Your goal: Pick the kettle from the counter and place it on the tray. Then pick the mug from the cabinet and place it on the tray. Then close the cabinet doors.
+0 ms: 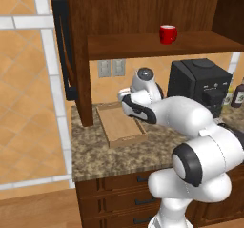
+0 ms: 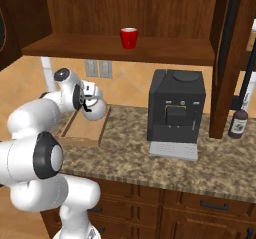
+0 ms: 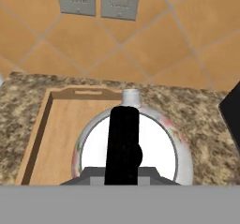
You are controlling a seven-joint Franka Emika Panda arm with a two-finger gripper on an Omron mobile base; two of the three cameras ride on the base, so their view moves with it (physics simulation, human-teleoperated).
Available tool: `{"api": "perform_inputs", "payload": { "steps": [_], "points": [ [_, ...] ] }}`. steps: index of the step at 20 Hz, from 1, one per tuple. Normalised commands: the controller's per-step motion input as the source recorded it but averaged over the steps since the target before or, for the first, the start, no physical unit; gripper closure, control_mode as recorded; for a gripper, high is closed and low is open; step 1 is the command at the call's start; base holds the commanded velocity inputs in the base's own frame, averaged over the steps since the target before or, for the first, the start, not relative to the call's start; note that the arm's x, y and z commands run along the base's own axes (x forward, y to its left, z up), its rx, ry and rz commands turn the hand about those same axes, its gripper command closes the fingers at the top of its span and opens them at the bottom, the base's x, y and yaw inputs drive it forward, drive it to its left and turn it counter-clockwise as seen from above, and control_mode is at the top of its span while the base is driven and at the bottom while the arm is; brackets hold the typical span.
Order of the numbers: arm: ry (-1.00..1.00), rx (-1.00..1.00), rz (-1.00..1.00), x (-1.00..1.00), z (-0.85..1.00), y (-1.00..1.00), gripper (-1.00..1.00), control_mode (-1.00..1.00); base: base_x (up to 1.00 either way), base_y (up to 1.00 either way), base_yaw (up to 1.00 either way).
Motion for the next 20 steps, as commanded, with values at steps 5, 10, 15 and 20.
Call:
{"api": "perform_inputs", "payload": {
  "steps": [5, 10, 15, 20],
  "points": [
    [0.0, -0.01, 0.06, 0.13, -0.23, 0.41, 1.0, -1.0, 0.0, 0.0, 0.0],
    [0.0, 0.0, 0.01, 0.26, -0.31, 0.15, 1.0, -1.0, 0.0, 0.0, 0.0],
    [0.0, 0.0, 0.0, 0.2, -0.26, 0.15, 1.0, -1.0, 0.0, 0.0, 0.0],
    [0.0, 0.0, 0.0, 0.2, -0.15, 0.22, 1.0, -1.0, 0.0, 0.0, 0.0]
  ]
}}
